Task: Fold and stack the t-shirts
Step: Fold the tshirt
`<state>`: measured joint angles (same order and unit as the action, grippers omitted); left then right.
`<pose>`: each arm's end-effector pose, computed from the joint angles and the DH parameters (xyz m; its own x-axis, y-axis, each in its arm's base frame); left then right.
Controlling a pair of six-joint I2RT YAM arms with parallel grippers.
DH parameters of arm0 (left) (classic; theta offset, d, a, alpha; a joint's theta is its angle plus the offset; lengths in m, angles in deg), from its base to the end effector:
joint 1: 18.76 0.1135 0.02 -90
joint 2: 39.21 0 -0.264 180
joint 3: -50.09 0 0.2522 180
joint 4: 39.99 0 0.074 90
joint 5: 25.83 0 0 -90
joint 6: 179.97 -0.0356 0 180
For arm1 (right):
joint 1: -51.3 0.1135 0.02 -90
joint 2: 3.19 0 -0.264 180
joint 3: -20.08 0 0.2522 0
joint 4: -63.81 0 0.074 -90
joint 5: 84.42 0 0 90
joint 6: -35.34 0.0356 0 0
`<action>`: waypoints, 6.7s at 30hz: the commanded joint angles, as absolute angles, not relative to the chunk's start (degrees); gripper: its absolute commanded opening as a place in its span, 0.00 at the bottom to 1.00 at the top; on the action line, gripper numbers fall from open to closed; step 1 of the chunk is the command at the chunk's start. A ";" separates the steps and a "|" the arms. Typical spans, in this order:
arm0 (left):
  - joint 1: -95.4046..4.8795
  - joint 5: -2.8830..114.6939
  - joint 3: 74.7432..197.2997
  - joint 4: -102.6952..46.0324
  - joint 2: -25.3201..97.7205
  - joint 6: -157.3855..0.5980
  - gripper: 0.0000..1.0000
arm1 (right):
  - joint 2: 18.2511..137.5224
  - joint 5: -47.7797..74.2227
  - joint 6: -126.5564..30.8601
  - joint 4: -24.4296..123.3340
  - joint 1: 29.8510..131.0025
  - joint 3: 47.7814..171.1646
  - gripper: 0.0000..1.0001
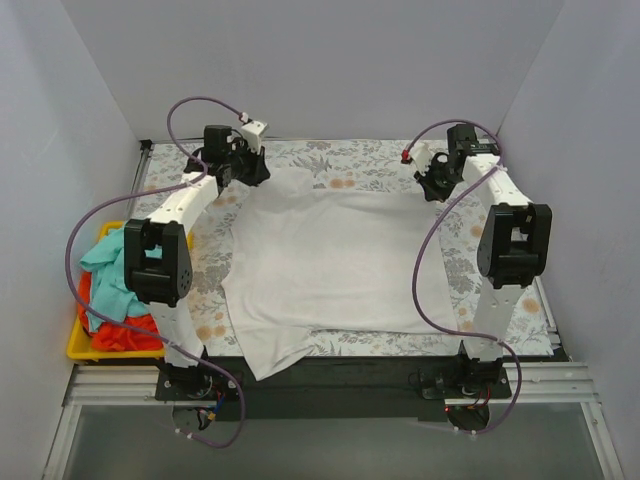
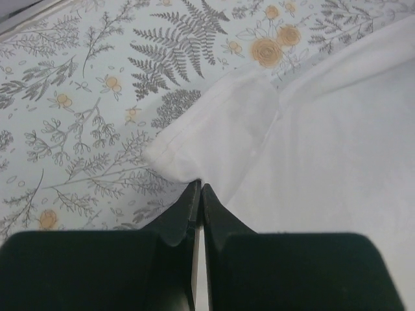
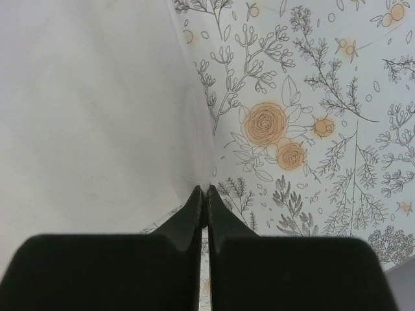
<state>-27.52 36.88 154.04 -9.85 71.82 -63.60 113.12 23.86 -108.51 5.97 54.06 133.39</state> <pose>0.4414 -0.0845 0.2649 -0.7560 -0.2829 -0.5903 0.1790 0.7780 -0.6022 0.4403 0.0324 0.2428 -0.3544 -0.7847 -0.5086 -0.8213 0.5212 -0.2319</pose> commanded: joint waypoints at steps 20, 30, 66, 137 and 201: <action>-27.29 34.98 124.77 -2.41 48.68 -74.85 0.00 | 105.09 21.13 -114.26 4.61 54.20 115.75 0.01; -27.38 40.00 121.69 -3.64 52.38 -77.58 0.00 | 106.40 21.31 -114.08 4.61 54.29 112.15 0.01; -33.97 32.35 149.98 10.16 73.82 -75.21 0.43 | 111.59 25.09 -100.99 -4.27 51.83 128.41 0.51; -31.33 34.64 123.29 32.40 44.40 -116.14 0.02 | 115.63 21.49 -99.93 -10.86 50.42 125.77 0.49; -16.92 39.74 151.13 15.87 76.37 -51.04 0.41 | 128.20 28.87 -83.58 -11.12 47.70 144.67 0.01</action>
<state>-17.57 41.18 149.54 16.62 77.83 -51.17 127.85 27.82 -83.31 -10.22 47.73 142.83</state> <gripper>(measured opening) 0.421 0.023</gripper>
